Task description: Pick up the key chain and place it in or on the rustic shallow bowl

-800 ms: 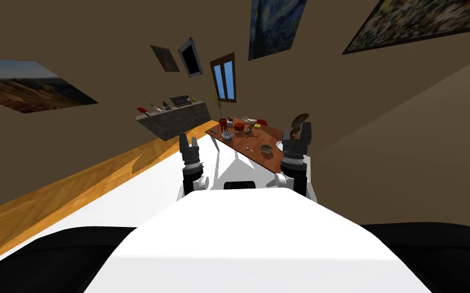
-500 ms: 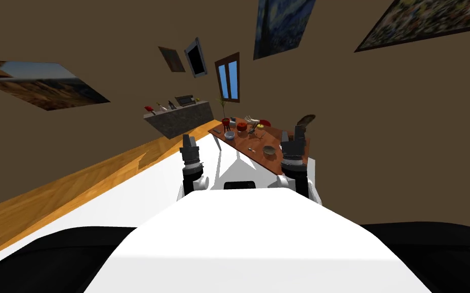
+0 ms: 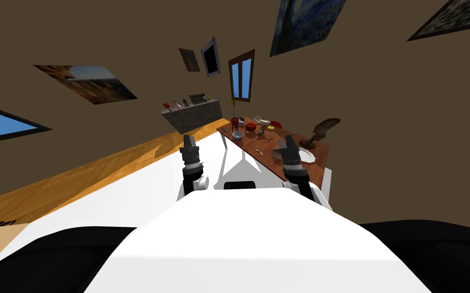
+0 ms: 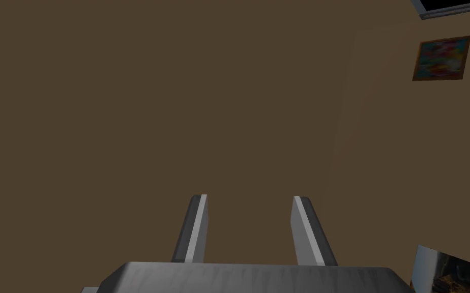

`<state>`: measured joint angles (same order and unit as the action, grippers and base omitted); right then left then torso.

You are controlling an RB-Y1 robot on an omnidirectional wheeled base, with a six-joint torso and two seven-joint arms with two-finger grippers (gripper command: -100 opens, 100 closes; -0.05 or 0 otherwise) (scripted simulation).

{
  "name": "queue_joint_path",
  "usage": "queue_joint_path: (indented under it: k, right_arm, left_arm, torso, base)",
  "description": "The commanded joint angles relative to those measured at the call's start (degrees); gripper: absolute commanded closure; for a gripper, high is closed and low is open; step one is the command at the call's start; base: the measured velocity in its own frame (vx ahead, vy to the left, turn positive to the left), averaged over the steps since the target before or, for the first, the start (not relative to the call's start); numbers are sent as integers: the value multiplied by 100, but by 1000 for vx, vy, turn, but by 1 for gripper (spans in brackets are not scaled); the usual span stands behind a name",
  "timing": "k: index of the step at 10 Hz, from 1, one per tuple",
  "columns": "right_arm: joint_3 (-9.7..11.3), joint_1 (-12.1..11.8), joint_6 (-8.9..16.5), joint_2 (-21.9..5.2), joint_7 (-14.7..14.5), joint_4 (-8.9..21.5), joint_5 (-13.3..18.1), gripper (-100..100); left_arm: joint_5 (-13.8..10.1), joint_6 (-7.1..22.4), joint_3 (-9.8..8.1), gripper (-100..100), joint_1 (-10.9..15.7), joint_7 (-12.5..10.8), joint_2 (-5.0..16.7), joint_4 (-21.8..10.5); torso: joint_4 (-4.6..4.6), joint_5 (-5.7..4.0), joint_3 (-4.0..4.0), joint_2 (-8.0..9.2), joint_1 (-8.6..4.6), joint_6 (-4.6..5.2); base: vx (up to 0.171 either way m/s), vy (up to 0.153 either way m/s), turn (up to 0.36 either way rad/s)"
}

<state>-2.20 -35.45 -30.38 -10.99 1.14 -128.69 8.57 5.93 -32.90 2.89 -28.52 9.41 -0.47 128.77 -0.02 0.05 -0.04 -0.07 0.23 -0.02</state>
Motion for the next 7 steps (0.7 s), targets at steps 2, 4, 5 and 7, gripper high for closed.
queue_joint_path:
  k: [2, 4, 5, 7]
  right_arm:
    - [-32, -320, 48, -305, -101, 214, 141, -100]
    - [-62, -596, 69, -526, -175, 394, 256, -100]
    - [-73, -768, 86, -633, -215, 492, 318, -100]
    - [-81, -1084, 141, -841, -297, 706, 449, -100]
  left_arm:
    - [0, 0, 0, 0, 0, 0, 0, 0]
    - [0, 0, 0, 0, 0, 0, 0, 0]
    - [0, 0, 0, 0, 0, 0, 0, 0]
    - [0, 0, 0, 0, -1, 0, 0, 0]
  torso:
    - [0, 1, 0, -1, 5, -1]
    - [-2, 2, -6, -10, 7, 1]
    - [-2, 2, -4, -8, 7, -1]
    - [-2, 3, -6, -11, 13, 1]
  base:
    - [35, 78, 362]
    - [50, 79, 391]
    - [54, 78, 381]
    - [67, 83, 419]
